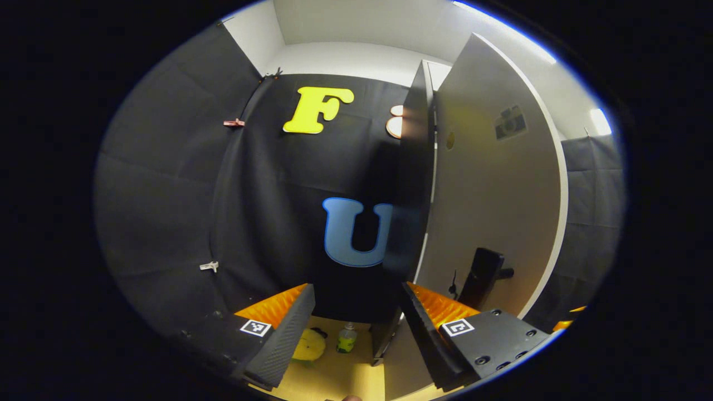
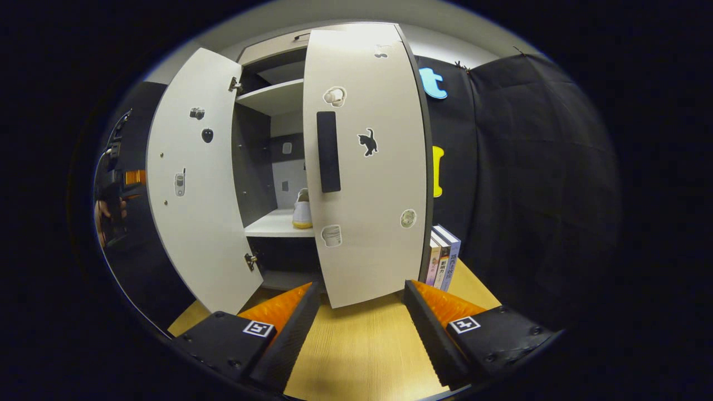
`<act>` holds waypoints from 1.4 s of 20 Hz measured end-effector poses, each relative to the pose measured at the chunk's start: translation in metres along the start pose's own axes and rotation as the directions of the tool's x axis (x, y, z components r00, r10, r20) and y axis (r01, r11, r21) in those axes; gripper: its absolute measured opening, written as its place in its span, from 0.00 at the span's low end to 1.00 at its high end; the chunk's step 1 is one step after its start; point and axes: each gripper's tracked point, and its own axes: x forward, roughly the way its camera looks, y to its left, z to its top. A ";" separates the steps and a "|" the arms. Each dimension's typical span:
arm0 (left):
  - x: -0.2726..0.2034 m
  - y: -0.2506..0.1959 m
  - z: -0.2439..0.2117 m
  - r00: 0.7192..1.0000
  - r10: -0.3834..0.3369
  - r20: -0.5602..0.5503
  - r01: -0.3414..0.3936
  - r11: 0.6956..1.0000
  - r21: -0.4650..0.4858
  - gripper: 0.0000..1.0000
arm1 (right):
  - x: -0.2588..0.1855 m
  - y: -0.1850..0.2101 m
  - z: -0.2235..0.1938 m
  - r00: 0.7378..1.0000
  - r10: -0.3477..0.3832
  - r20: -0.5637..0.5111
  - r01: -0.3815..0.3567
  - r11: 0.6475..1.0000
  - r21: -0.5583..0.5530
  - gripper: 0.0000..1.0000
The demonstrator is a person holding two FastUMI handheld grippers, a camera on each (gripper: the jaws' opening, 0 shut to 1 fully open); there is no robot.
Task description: Grab one shoe with the right hand and put it into the shoe cabinet, grab the other shoe with the left hand and put it into the shoe cabinet; then close the right door with the right hand and the left door with the left hand.
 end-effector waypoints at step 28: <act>-0.010 -0.254 -0.080 1.000 0.027 -0.010 -0.026 0.995 0.094 0.94 | 0.040 -0.149 -0.001 0.997 0.081 -0.008 -0.081 0.997 0.018 0.98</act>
